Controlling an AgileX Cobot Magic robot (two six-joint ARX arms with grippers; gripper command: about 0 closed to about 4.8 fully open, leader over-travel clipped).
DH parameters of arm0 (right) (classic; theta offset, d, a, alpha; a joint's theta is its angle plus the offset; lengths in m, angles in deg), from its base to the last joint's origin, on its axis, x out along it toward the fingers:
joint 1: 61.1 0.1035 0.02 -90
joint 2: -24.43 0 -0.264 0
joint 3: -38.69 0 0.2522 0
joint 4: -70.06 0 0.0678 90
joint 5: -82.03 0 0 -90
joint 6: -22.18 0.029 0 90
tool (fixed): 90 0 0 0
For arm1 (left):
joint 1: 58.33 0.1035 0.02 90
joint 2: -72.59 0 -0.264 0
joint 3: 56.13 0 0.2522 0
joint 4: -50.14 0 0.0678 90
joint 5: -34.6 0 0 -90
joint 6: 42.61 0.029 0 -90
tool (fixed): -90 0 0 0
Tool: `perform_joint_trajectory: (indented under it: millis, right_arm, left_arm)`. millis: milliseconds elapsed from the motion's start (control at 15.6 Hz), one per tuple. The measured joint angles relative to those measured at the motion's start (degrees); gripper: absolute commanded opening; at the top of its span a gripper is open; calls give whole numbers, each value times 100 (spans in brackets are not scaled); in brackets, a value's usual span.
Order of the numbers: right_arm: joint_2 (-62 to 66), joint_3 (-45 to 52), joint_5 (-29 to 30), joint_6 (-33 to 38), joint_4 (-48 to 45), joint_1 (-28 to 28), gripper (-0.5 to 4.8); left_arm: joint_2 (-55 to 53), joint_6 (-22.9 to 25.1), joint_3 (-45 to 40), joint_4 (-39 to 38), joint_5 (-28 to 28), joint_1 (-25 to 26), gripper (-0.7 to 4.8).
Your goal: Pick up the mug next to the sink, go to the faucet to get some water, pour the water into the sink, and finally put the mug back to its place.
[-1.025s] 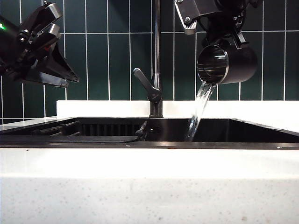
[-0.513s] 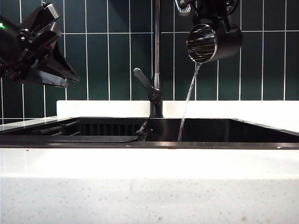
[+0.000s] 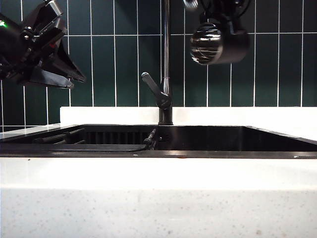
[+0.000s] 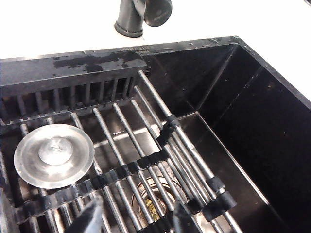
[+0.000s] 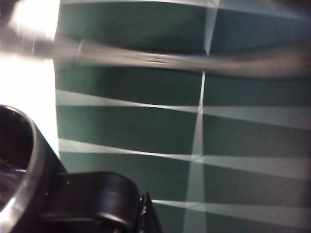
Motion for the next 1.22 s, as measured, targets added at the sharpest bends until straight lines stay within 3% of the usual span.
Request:
perform_joint_trajectory:
  millis: [192,448,513,705,961,1217]
  right_arm:
    - [-2,0,-590,2896,-155,-304,-1]
    - [-2,0,-1213,5386,26,-1220,-1]
    - [-2,7,-1207,6255,286,-1587,-1]
    - [-2,267,-590,7698,586,-2247,-1]
    - [-2,1397,76,8004,-625,-2524,-1]
    - [-2,2350,-52,8061,-1926,-2522,-1]
  left_arm:
    - [271,0,0,-2,-70,0,179]
    - [754,33,0,-52,-289,0,179]
    - [909,166,0,-149,-385,0,179]
    - [1067,260,0,-275,-439,0,179]
    - [1082,293,0,-446,-448,0,179]
    - [1082,525,-2,-485,-448,0,179]
